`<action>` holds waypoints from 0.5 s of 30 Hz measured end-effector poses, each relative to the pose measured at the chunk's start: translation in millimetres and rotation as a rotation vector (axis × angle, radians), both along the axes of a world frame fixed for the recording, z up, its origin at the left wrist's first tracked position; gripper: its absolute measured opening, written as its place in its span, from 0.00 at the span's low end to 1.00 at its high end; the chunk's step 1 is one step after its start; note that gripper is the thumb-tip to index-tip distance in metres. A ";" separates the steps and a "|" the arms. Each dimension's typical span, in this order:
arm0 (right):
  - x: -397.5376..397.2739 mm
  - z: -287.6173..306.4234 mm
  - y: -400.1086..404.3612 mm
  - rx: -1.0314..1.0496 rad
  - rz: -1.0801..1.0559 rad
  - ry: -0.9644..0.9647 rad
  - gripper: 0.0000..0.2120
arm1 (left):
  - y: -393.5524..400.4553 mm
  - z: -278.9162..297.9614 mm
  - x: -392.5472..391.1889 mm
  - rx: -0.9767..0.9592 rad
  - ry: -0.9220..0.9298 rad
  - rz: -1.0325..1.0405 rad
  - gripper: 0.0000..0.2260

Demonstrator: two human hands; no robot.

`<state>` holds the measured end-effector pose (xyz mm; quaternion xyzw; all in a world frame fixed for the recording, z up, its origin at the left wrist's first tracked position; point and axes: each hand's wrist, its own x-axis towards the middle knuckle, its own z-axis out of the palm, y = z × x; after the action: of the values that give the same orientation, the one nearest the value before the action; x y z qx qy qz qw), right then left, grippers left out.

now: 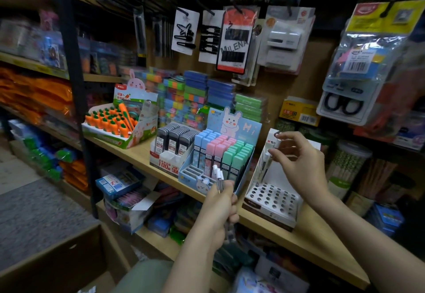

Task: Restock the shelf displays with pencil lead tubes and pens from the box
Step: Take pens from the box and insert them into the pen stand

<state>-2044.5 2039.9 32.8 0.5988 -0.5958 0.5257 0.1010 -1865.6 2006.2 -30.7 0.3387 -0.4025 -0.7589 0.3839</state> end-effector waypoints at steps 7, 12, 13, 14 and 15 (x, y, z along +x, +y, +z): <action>-2.3 -17.3 -13.9 0.038 -0.005 -0.010 0.14 | 1.7 4.5 1.4 0.090 0.079 -0.050 0.14; -5.5 -17.7 -17.5 0.055 -0.030 0.000 0.13 | 4.2 7.0 0.9 0.060 0.098 -0.100 0.14; -5.6 -16.5 -17.5 0.058 -0.035 0.011 0.13 | 4.9 7.1 1.1 0.056 0.115 -0.113 0.13; -5.6 -15.2 -17.3 0.061 -0.042 0.024 0.12 | 5.7 6.7 1.2 0.042 0.114 -0.124 0.11; -5.2 -13.9 -17.3 0.066 -0.054 0.039 0.12 | 6.7 6.3 1.3 0.018 0.093 -0.129 0.10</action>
<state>-2049.7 2022.6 18.9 0.5957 -0.6267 0.4909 0.1070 -1864.3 2012.9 -24.4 0.2800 -0.3984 -0.8005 0.3494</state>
